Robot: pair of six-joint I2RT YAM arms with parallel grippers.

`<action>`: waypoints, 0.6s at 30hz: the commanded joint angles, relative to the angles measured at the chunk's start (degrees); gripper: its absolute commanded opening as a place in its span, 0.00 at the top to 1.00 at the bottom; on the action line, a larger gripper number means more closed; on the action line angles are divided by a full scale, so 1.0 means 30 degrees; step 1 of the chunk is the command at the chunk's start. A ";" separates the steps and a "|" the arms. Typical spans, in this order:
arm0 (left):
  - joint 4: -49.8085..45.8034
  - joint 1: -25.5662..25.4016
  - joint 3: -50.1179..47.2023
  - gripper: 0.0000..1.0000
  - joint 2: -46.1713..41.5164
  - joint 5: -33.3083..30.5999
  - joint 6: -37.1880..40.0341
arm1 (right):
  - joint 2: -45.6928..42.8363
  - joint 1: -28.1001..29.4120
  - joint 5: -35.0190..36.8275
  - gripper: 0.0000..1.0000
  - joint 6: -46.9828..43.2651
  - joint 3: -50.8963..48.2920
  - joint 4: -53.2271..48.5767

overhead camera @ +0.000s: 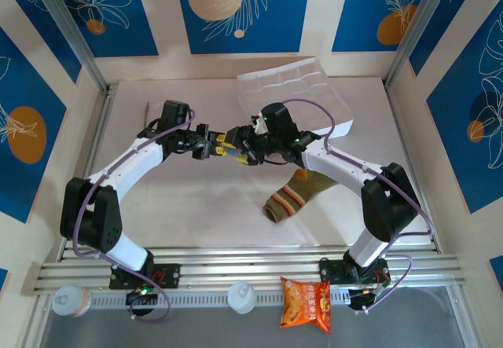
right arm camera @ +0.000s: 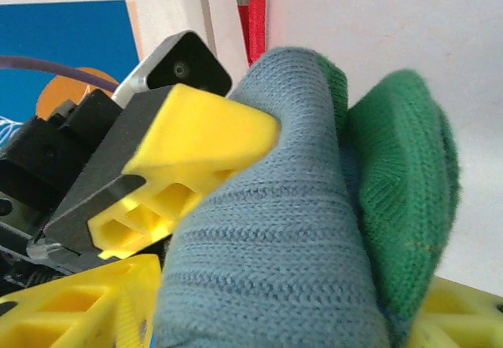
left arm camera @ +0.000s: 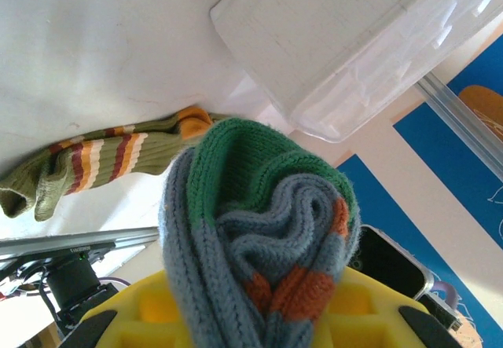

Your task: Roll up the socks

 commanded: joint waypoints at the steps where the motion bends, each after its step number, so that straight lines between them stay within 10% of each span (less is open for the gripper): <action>1: -0.0755 0.0109 0.0364 1.00 -0.0411 0.0298 0.0005 | 0.0452 0.0076 -0.0712 0.40 -0.2604 0.1482 -0.2150; 18: -0.0873 0.0080 0.0157 1.00 -0.0683 0.0385 0.0083 | 0.1731 0.0858 0.2901 0.68 -0.8122 0.6170 -0.8606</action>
